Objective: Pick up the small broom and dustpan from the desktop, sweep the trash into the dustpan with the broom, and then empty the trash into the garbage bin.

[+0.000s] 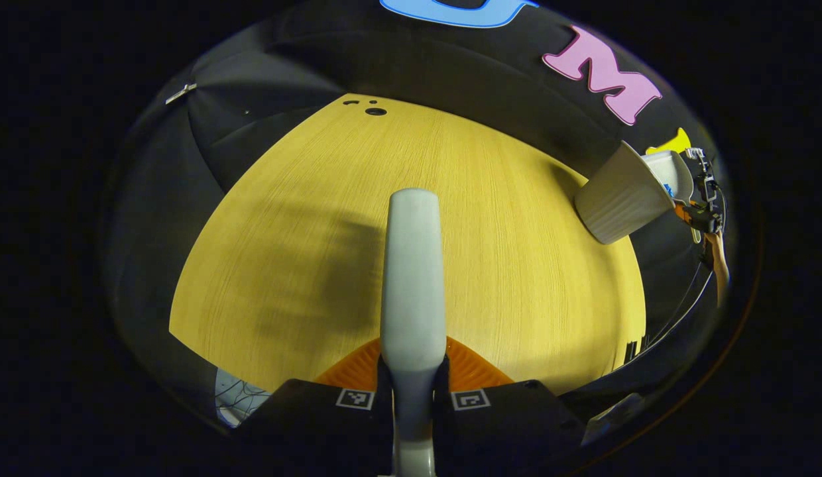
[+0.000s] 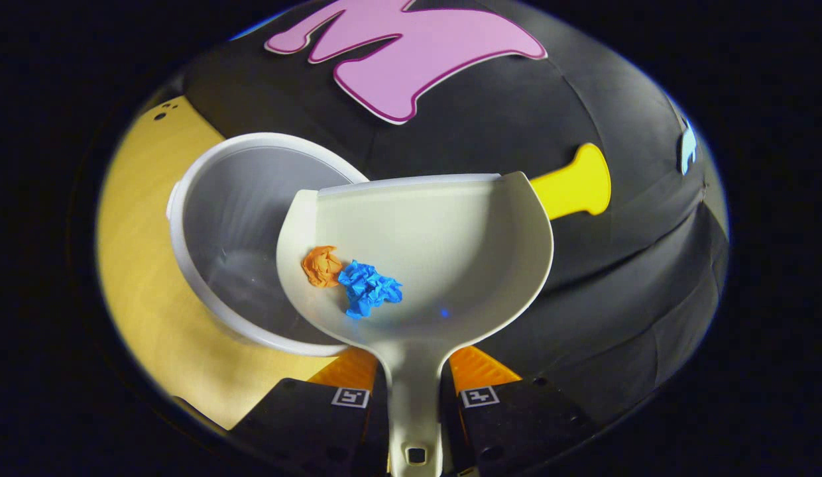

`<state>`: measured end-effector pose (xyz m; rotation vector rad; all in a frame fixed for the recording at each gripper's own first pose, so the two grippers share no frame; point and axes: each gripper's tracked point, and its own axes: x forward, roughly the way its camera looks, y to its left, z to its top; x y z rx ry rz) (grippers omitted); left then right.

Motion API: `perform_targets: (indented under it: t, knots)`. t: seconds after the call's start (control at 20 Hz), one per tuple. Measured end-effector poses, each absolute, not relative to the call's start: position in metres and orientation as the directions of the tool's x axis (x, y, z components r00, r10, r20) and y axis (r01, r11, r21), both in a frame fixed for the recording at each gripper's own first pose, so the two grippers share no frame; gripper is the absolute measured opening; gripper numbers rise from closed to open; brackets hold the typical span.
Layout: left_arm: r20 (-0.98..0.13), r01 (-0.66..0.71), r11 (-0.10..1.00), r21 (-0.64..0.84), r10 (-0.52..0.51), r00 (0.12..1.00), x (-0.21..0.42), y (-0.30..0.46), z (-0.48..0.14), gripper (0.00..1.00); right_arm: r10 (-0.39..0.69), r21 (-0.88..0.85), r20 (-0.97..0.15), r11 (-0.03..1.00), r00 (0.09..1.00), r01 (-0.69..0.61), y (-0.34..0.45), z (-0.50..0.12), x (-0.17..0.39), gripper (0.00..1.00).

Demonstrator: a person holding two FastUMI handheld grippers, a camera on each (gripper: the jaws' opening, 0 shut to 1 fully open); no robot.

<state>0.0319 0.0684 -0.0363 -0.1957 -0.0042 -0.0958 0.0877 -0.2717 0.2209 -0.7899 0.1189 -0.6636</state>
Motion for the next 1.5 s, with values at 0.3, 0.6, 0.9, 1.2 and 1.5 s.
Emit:
perform_targets:
  t: [0.3,0.6,0.9,1.2,1.5]
  knots:
    - [-0.007,0.108,0.977,-0.184,-0.111,0.994,0.037,0.059,-0.033,0.29,-0.604,-0.761,0.267,0.346,0.751,0.548,-0.273,0.231,0.077,0.35]
    - [-0.023,0.096,0.979,-0.181,-0.102,0.995,0.043,0.055,-0.029,0.29,-0.612,-0.795,0.374,0.174,0.696,0.581,-0.264,0.237,0.061,0.35]
    - [-0.029,0.097,0.983,-0.153,-0.102,0.994,0.044,0.051,-0.024,0.29,-0.568,-0.823,0.485,-0.039,0.665,0.567,-0.260,0.247,0.060,0.35]
    - [-0.035,0.116,0.983,-0.142,-0.122,0.992,0.049,0.041,-0.020,0.29,-0.550,-0.829,0.506,-0.097,0.665,0.551,-0.255,0.248,0.061,0.35]
    - [-0.023,0.111,0.984,-0.141,-0.115,0.993,0.049,0.040,-0.017,0.29,-0.568,-0.841,0.447,-0.002,0.691,0.542,-0.260,0.246,0.061,0.31]
